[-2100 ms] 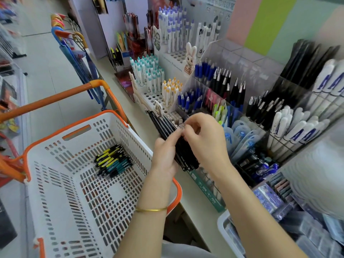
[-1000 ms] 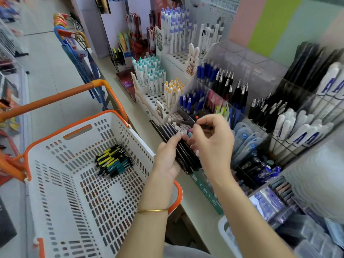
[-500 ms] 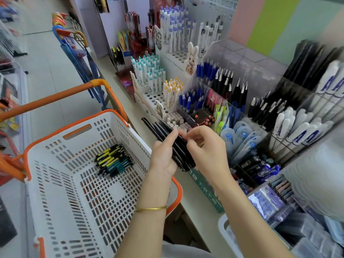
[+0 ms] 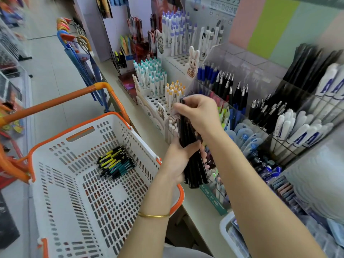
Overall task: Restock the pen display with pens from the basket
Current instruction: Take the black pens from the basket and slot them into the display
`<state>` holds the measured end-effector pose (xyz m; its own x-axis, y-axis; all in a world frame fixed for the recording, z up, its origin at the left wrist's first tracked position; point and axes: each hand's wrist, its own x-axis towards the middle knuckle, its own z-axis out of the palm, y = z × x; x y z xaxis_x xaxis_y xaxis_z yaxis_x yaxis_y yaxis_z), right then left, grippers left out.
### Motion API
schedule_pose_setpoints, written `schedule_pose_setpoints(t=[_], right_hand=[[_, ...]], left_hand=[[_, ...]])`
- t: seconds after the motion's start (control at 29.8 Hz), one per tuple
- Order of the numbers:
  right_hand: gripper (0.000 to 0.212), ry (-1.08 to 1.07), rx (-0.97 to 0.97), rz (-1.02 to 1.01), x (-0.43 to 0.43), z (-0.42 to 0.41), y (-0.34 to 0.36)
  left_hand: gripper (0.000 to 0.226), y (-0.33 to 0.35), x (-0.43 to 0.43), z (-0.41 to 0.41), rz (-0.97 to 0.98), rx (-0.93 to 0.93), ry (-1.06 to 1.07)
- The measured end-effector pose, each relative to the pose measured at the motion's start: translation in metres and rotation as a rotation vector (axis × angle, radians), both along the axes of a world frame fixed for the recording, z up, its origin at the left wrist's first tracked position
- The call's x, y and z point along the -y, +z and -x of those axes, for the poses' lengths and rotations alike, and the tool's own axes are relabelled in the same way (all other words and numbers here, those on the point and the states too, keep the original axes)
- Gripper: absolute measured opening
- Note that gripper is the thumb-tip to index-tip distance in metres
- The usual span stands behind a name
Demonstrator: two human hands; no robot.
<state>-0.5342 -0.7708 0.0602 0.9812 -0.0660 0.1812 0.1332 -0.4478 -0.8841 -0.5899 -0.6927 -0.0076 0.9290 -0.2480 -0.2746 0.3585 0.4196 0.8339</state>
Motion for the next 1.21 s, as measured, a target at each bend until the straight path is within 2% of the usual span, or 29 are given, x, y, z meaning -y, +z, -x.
schedule_pose_setpoints(t=[0.1, 0.17, 0.24, 0.4, 0.54, 0.57, 0.74, 0.91, 0.97, 1.07, 1.14, 1.21], right_hand=[[0.01, -0.205, 0.132, -0.209, 0.004, -0.002, 0.007], [0.011, -0.325, 0.238, -0.316, 0.008, 0.006, 0.012], [0.014, -0.344, 0.297, -0.353, 0.01, 0.022, 0.011], [0.022, -0.273, 0.285, -0.062, 0.006, 0.063, -0.029], [0.01, -0.238, 0.343, 0.13, 0.003, 0.072, -0.052], [0.011, -0.217, 0.357, 0.159, 0.002, 0.073, -0.055], [0.022, -0.137, 0.427, 0.181, -0.004, 0.072, -0.065], [0.023, -0.113, 0.379, 0.197, -0.006, 0.072, -0.068], [0.021, -0.158, 0.239, 0.096, -0.007, 0.074, -0.063], [0.016, -0.182, -0.095, -0.244, -0.007, 0.076, -0.055], [0.02, -0.138, -0.379, -0.574, -0.008, 0.076, -0.053], [0.023, -0.086, -0.619, -0.991, -0.01, 0.076, -0.053]], left_hand=[[0.006, -0.002, -0.003, 0.002, 0.079, -0.084, -0.055], [0.007, -0.003, -0.002, 0.003, 0.135, -0.142, -0.01], [0.01, -0.003, -0.001, 0.001, 0.219, -0.203, 0.089], [0.01, 0.0, -0.005, -0.009, 0.291, -0.245, 0.286], [0.04, -0.006, -0.008, -0.015, 0.288, -0.297, 0.418], [0.04, -0.006, -0.007, -0.016, 0.306, -0.295, 0.434], [0.014, -0.003, -0.007, -0.017, 0.385, -0.235, 0.461], [0.015, -0.006, -0.008, -0.019, 0.257, -0.208, 0.544], [0.024, -0.007, -0.008, -0.018, 0.214, -0.195, 0.575], [0.028, -0.005, -0.008, -0.017, 0.19, -0.142, 0.597], [0.031, -0.004, -0.007, -0.016, 0.155, -0.063, 0.6], [0.037, -0.003, -0.005, -0.015, 0.093, 0.032, 0.579]])
